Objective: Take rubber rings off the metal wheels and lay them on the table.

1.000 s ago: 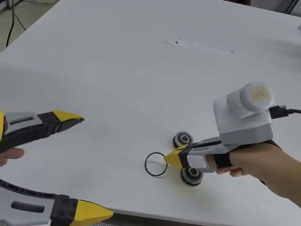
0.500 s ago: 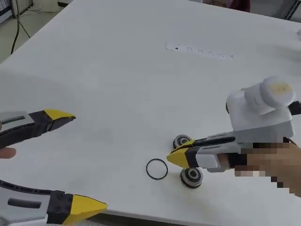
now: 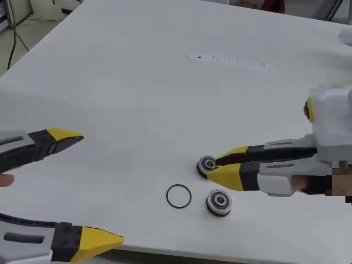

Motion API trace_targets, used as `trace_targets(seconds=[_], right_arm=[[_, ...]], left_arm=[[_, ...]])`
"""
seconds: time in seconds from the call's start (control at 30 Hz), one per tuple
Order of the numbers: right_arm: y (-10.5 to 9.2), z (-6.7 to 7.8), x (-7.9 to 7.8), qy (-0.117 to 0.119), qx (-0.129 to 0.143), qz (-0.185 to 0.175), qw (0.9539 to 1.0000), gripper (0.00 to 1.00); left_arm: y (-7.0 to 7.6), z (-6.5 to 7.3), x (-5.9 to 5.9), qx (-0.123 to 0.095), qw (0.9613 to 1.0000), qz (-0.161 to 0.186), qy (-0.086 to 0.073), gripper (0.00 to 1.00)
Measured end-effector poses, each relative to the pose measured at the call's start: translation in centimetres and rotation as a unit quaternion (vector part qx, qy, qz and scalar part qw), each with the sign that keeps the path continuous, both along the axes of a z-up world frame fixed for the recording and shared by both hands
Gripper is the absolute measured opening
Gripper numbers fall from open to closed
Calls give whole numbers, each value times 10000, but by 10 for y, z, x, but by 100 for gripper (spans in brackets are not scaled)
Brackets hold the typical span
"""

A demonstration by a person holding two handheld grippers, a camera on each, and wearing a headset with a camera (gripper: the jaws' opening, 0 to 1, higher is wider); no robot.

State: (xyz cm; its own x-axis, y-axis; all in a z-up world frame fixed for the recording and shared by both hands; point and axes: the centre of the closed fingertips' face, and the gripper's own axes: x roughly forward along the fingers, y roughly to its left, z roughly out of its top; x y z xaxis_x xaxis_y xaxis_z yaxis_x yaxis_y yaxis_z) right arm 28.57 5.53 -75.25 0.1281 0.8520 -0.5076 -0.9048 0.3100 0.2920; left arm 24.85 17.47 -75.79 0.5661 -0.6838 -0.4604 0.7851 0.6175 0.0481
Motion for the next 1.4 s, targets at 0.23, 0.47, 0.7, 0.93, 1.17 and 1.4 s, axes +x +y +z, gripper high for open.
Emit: trace_targets(seconds=[0.23, 0.47, 0.7, 0.93, 1.17, 1.4], right_arm=[[-16, 18, -6, -389, 174, 162, 9990, 28], [-37, 13, 0, -562, 158, 128, 9982, 36], [-51, -1, 5, -578, 153, -112, 9981, 38], [-60, -9, 5, -485, 174, -203, 9985, 38], [-64, -25, 3, -337, 137, -246, 9990, 38], [-69, -43, 3, -201, 39, -325, 9993, 37]], left_arm=[[-6, 6, 0, -2, 10000, -22, -2, 93], [-7, 9, 0, -58, 10000, 20, 45, 93], [-8, 11, 2, 5, 9999, 131, 62, 92], [-15, 17, 4, 29, 9999, 134, 35, 92], [-27, 26, 11, 60, 9999, -3, -84, 91], [-45, 38, 19, 32, 9993, -273, -241, 89]])
